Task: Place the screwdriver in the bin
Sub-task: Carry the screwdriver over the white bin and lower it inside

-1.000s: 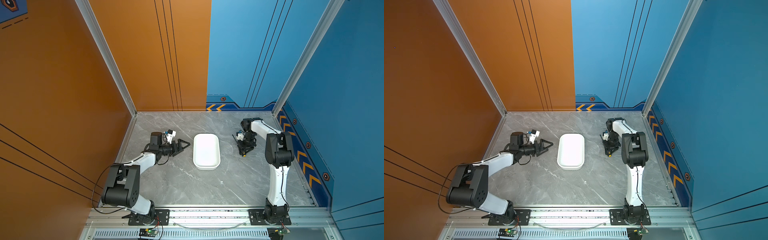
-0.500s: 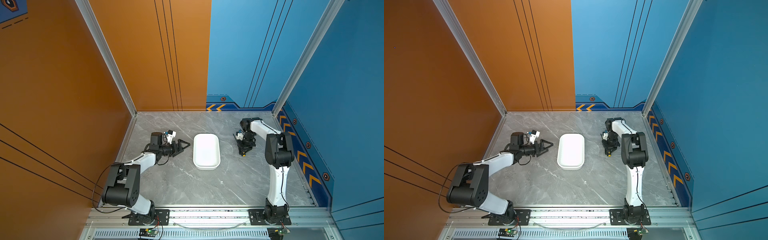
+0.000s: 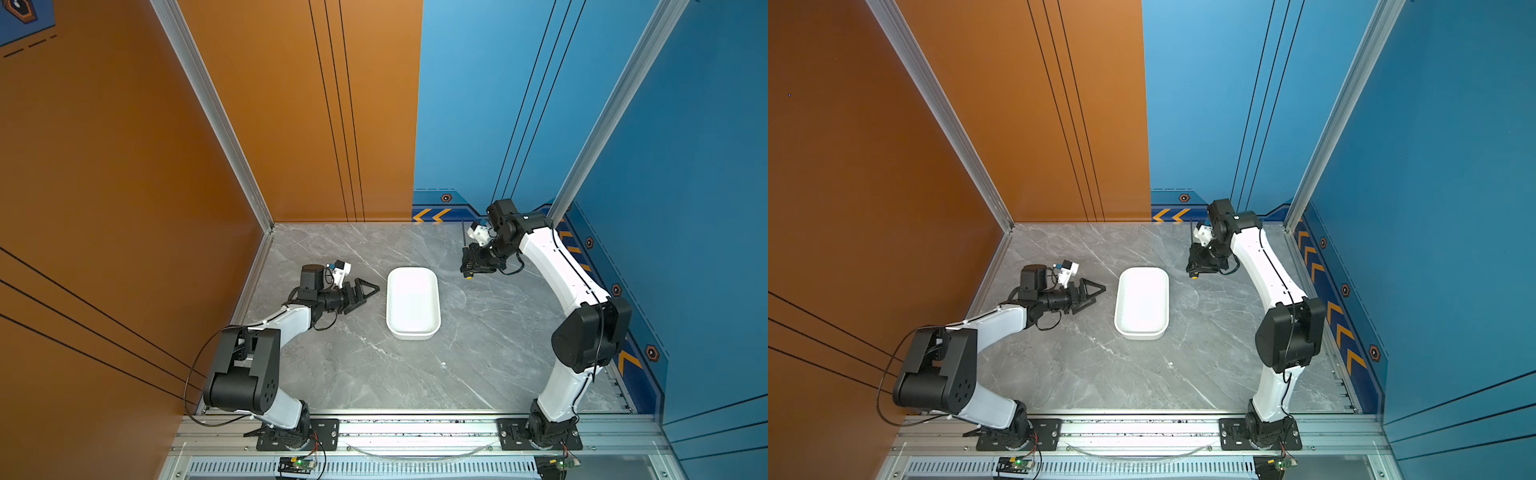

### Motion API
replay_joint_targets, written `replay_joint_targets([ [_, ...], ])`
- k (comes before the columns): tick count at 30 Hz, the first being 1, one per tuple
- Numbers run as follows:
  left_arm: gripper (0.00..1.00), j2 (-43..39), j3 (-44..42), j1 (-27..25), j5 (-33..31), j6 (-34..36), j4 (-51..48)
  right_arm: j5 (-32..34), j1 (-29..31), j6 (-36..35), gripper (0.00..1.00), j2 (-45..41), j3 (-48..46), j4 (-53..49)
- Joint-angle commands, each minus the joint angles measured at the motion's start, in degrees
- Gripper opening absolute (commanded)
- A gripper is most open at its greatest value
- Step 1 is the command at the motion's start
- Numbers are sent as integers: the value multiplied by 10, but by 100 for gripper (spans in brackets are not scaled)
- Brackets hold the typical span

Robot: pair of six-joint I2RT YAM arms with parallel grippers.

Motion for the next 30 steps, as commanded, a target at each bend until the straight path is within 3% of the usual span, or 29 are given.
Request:
replay_joint_targets([
  [1,98,-8,-10,7,-9,-7,2,-58,54,65,0,7,17,-23],
  [7,98,-11,-16,12,-10,-8,6,-32,134,161,0,6,-25,60],
  [13,98,-15,-21,14,-11,-9,7,-2,173,229,0,4,-117,151],
  [30,98,-5,-26,20,-8,-7,11,6,202,216,0,89,-149,155],
])
